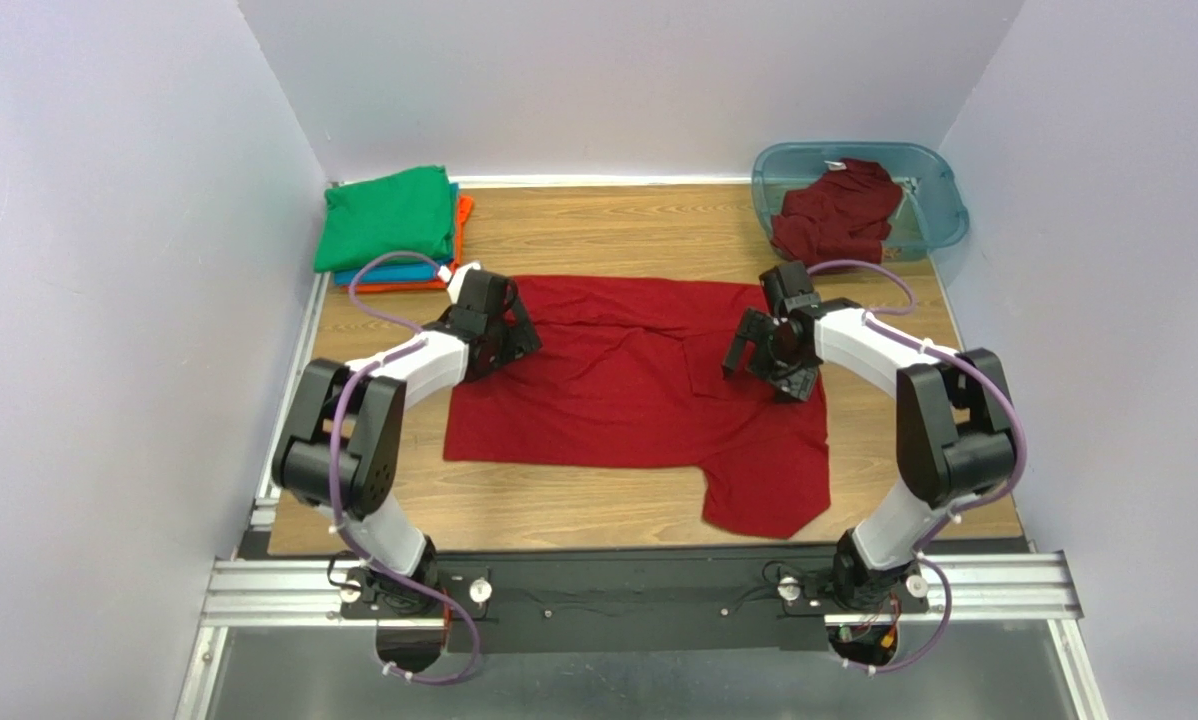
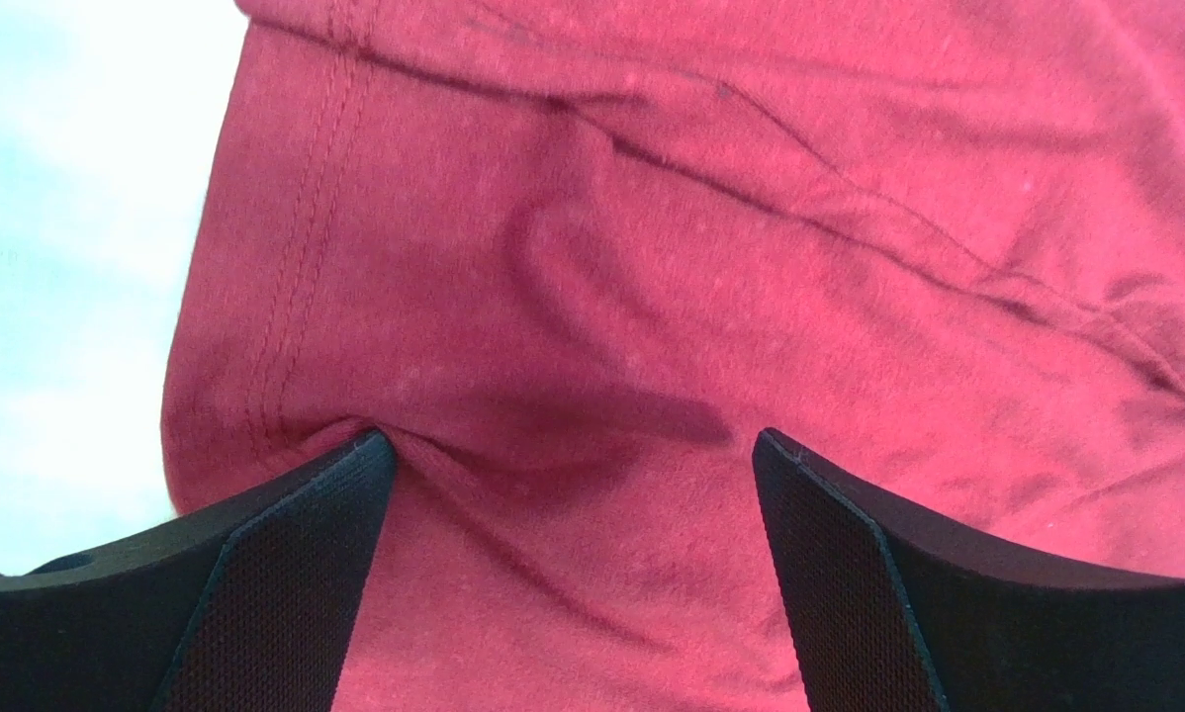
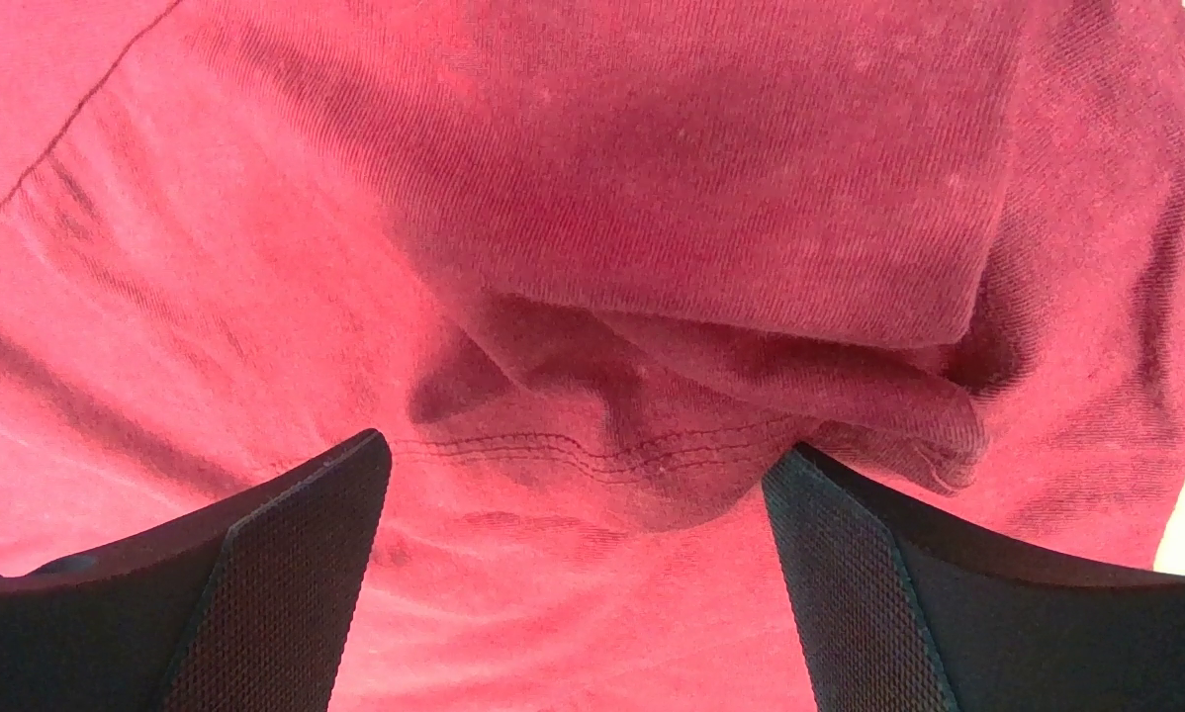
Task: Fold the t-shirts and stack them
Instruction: Flatten the tshirt out
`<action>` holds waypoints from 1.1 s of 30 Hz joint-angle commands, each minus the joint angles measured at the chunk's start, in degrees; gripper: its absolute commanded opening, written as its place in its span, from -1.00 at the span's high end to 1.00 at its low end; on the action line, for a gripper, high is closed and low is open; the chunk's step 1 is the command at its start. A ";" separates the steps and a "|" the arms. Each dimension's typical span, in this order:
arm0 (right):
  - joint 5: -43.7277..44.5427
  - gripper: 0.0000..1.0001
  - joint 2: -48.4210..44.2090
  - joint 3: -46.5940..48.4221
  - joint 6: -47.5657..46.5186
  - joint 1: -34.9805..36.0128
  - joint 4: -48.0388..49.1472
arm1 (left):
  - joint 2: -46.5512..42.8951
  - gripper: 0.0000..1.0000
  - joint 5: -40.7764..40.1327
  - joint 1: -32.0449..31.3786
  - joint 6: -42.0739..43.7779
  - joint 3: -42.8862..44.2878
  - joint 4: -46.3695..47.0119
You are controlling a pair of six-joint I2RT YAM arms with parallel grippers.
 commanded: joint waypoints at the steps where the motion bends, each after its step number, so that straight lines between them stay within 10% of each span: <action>1: 3.25 -1.00 7.52 2.32 -0.66 0.16 3.63 | 6.25 -0.97 0.58 1.04 2.65 3.01 -3.21; 17: 8.35 -1.00 12.37 11.12 -2.42 -0.02 3.63 | 12.77 -0.97 2.43 4.21 6.96 18.14 -5.76; 33: 7.12 -1.00 -7.40 0.32 -1.54 0.07 3.63 | -14.36 -0.97 3.22 2.98 -0.24 -2.93 -8.48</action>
